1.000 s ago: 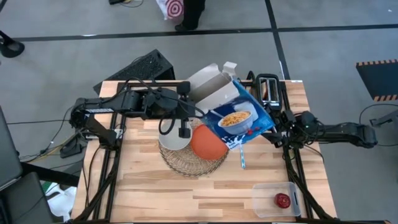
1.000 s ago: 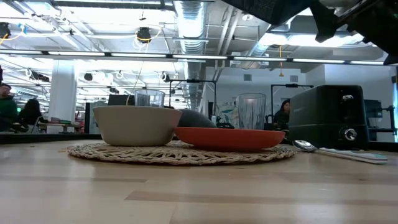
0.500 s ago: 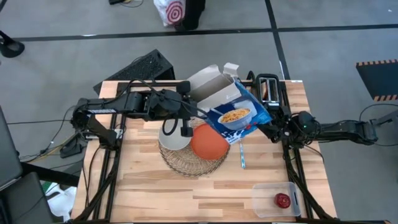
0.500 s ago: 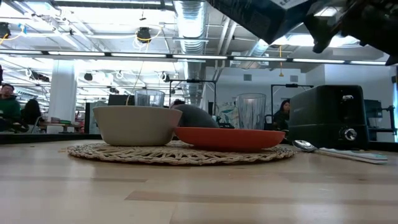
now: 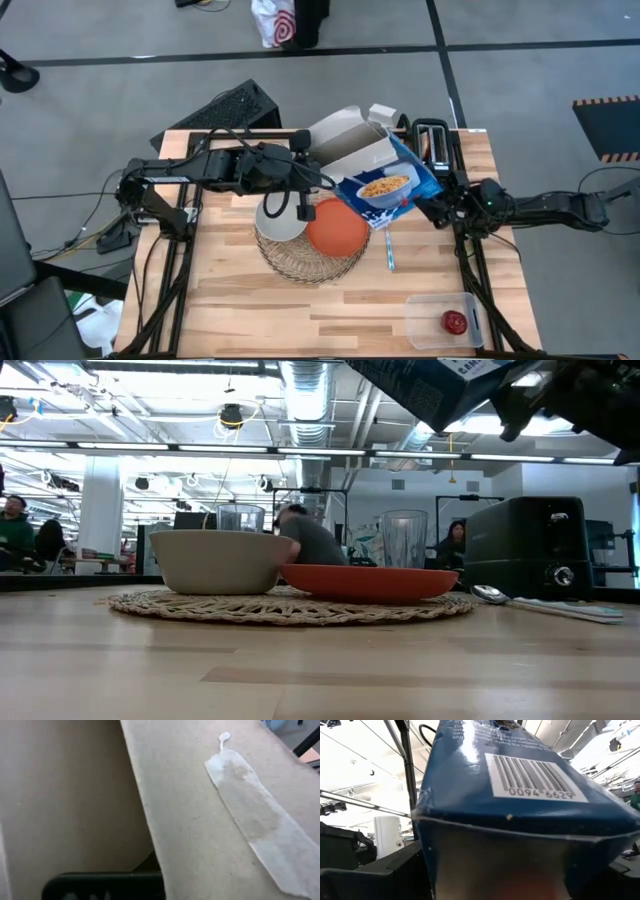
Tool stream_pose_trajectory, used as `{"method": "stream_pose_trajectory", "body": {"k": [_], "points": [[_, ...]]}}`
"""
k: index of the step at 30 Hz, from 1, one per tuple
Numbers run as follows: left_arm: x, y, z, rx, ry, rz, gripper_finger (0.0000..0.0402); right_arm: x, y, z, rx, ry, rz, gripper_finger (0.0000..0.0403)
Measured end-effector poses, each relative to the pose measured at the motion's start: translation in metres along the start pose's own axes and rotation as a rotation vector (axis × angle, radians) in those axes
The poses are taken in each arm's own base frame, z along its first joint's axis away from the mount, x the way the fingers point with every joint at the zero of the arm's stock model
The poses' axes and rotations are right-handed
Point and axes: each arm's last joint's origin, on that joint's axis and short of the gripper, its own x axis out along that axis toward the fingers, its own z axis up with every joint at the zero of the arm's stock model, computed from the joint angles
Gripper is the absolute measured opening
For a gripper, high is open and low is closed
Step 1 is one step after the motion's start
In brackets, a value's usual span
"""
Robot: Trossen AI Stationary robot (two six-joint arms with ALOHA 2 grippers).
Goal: Arrange a breakfast setting
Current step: Pour the cereal into the gray bowl
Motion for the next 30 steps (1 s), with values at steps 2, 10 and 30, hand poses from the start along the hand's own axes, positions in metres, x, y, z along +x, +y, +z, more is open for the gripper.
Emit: {"method": "stream_pose_trajectory", "body": {"k": [2,10,30], "points": [[0.0,0.0,0.0,-0.002,-0.001,-0.004,0.0,0.001,-0.001,0.0,-0.007,-0.007,-0.002,0.0389],[-0.003,0.0,0.001,-0.003,-0.009,-0.025,0.0,0.017,-0.002,0.002,-0.058,0.011,0.002,0.0356],[-0.045,0.008,-0.014,-0.219,0.147,-0.086,0.0137,0.019,-0.004,-0.004,-0.096,0.088,-0.001,0.0313]]}}
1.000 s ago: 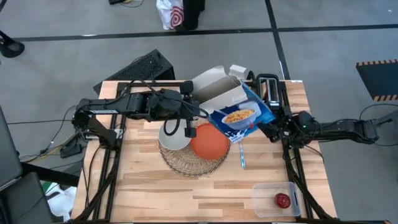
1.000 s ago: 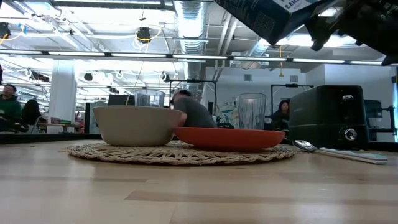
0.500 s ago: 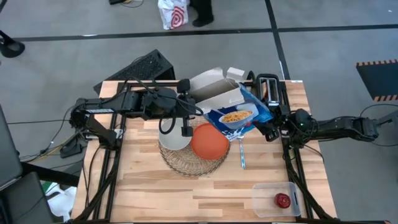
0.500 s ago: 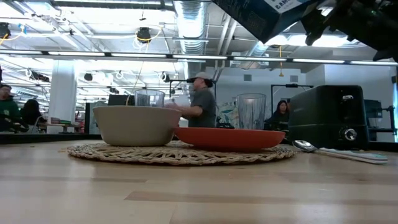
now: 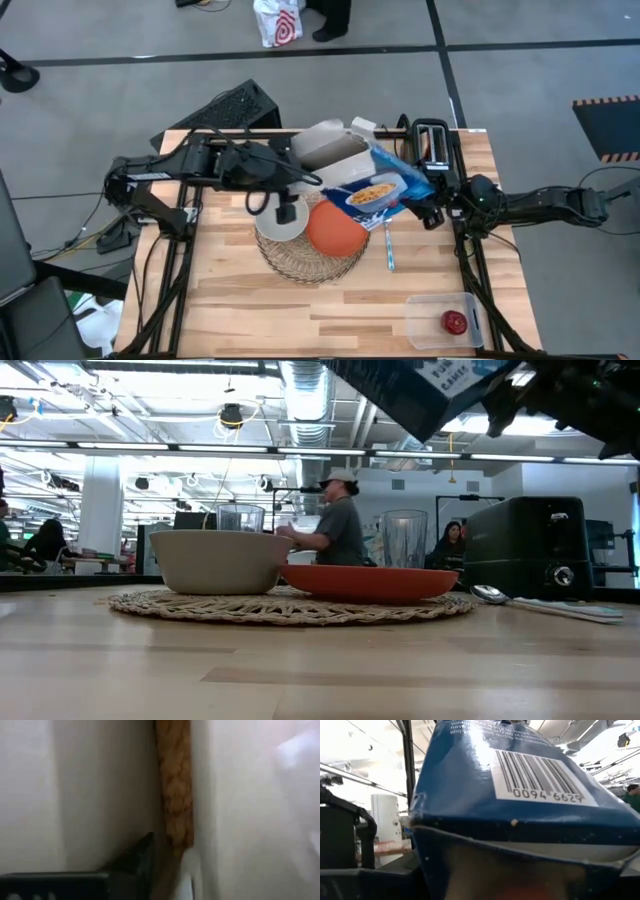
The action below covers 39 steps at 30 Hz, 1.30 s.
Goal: Arrange a breakfast setting
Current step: Pour the cereal into the gray bowl
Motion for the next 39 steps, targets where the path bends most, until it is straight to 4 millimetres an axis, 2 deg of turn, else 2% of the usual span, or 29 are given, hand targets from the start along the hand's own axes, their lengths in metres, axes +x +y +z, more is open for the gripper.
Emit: {"method": "stream_pose_trajectory", "body": {"k": [6,12,16,20,24,30,36,39], "points": [[-0.04,0.012,-0.015,-0.089,0.083,0.034,0.0168,-0.002,-0.004,-0.013,-0.004,0.123,-0.047,0.0311],[-0.07,0.021,-0.024,-0.149,0.092,0.084,0.0169,0.004,-0.003,-0.01,-0.016,0.149,-0.038,0.0309],[-0.08,0.015,-0.031,-0.135,0.097,0.141,0.0169,0.006,-0.003,-0.01,-0.021,0.184,-0.018,0.0309],[-0.086,0.002,-0.049,-0.132,0.077,0.176,0.0169,0.01,-0.003,-0.007,-0.024,0.219,-0.012,0.0309],[-0.081,-0.012,-0.072,-0.173,0.041,0.153,0.0169,0.014,-0.002,-0.004,-0.02,0.295,-0.005,0.0309],[-0.064,-0.033,-0.109,-0.232,-0.011,0.111,0.0169,0.026,-0.001,0.011,-0.045,0.41,-0.013,0.0309],[-0.049,-0.051,-0.139,-0.273,-0.01,0.166,0.0169,0.033,-0.001,0.022,-0.061,0.476,-0.027,0.0309],[-0.044,-0.062,-0.156,-0.29,-0.006,0.198,0.0169,0.032,-0.003,0.021,-0.055,0.519,-0.046,0.0309]]}}
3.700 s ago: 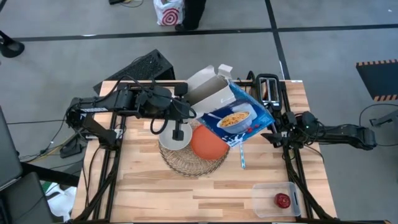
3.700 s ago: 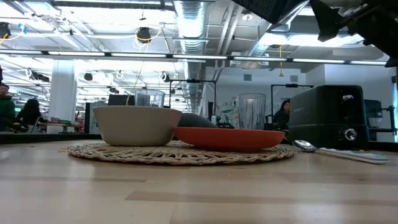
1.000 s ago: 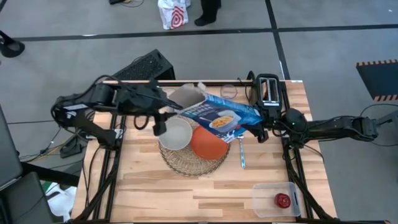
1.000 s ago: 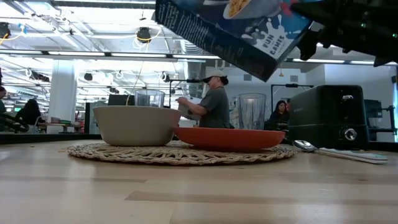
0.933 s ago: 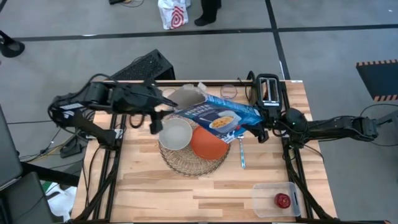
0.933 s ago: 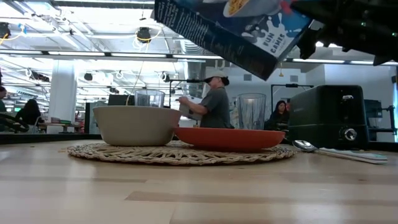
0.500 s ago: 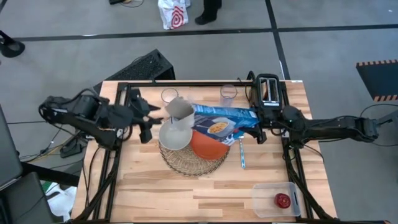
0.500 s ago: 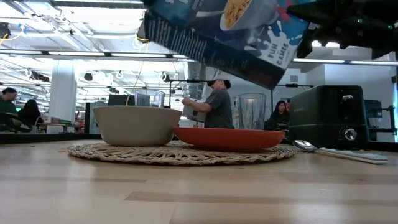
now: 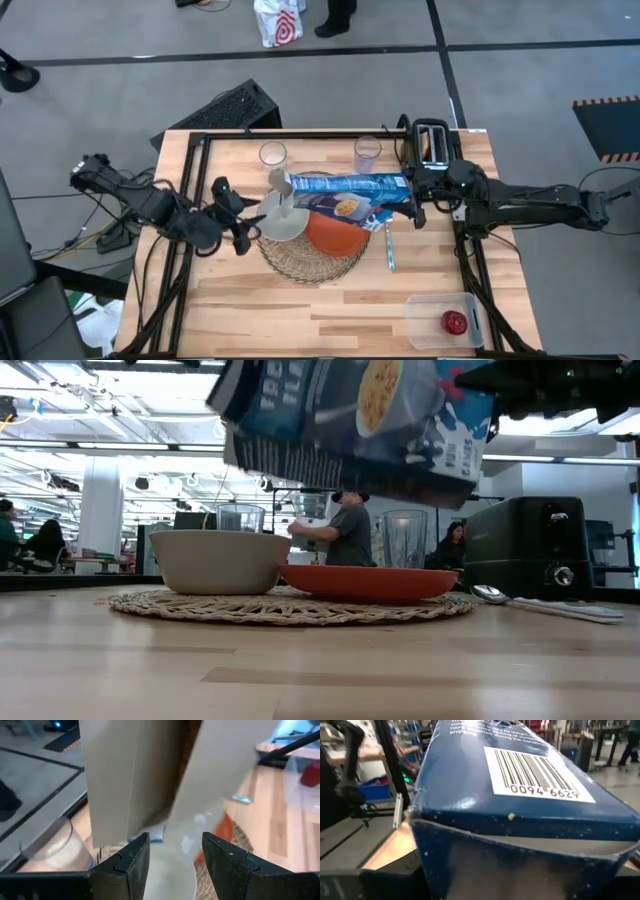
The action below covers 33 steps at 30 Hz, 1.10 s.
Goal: Arrange a breakfast setting
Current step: Pour the cereal into the gray bowl
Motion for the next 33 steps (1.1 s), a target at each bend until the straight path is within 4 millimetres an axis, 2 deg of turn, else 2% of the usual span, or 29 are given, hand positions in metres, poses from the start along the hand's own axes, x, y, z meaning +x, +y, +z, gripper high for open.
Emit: {"method": "stream_pose_trajectory", "body": {"k": [5,10,17,28,33], "points": [[0.001,-0.013,-0.031,-0.031,-0.028,0.002,0.0169,0.003,-0.005,-0.006,0.017,0.048,-0.025,0.0309],[0.002,-0.024,-0.046,-0.075,-0.078,-0.025,0.0169,0.008,-0.009,-0.01,0.038,0.091,-0.021,0.0309],[0.009,-0.027,-0.07,-0.082,-0.089,-0.014,0.0169,0.011,-0.008,-0.003,0.052,0.126,0.007,0.0309],[0.019,-0.025,-0.088,-0.117,-0.094,0.004,0.0169,0.011,-0.004,-0.005,0.115,0.181,0.021,0.0309],[0.019,-0.025,-0.088,-0.116,-0.104,0.014,0.0169,0.012,-0.002,0.006,0.12,0.202,0.027,0.0309]]}}
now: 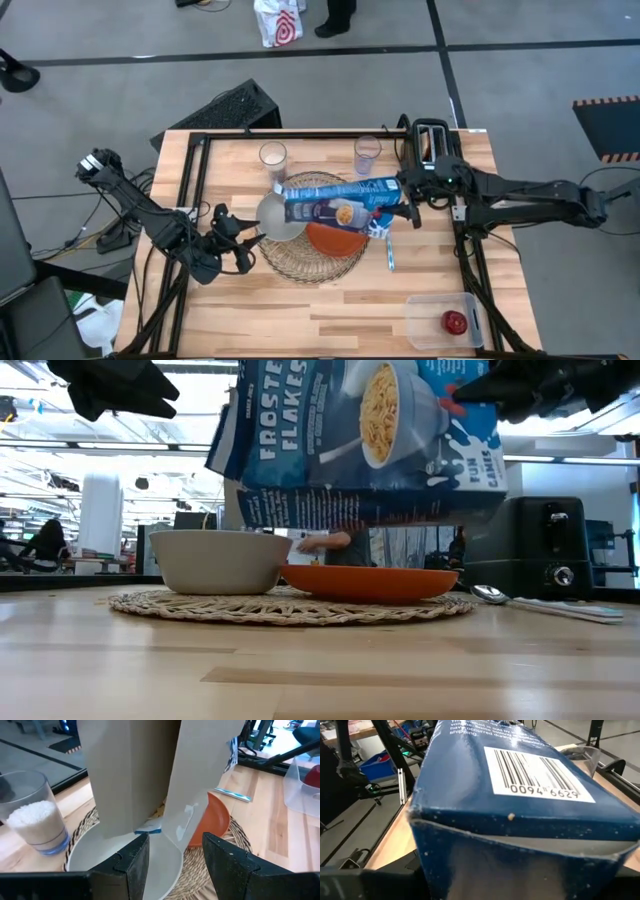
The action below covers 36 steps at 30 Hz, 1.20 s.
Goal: Arrange a breakfast setting
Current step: Pour the cereal into the gray bowl
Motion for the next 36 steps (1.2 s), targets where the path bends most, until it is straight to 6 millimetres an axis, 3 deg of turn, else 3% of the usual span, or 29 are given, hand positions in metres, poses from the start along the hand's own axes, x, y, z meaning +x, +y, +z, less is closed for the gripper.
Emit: {"method": "stream_pose_trajectory", "body": {"k": [16,36], "points": [[0.0,0.0,0.0,0.01,0.004,0.0,0.0169,0.03,-0.003,0.043,0.005,0.143,-0.017,0.0309],[0.0,0.005,-0.007,0.035,0.079,0.005,0.0169,0.048,-0.005,0.088,0.0,0.273,-0.032,0.0309]]}}
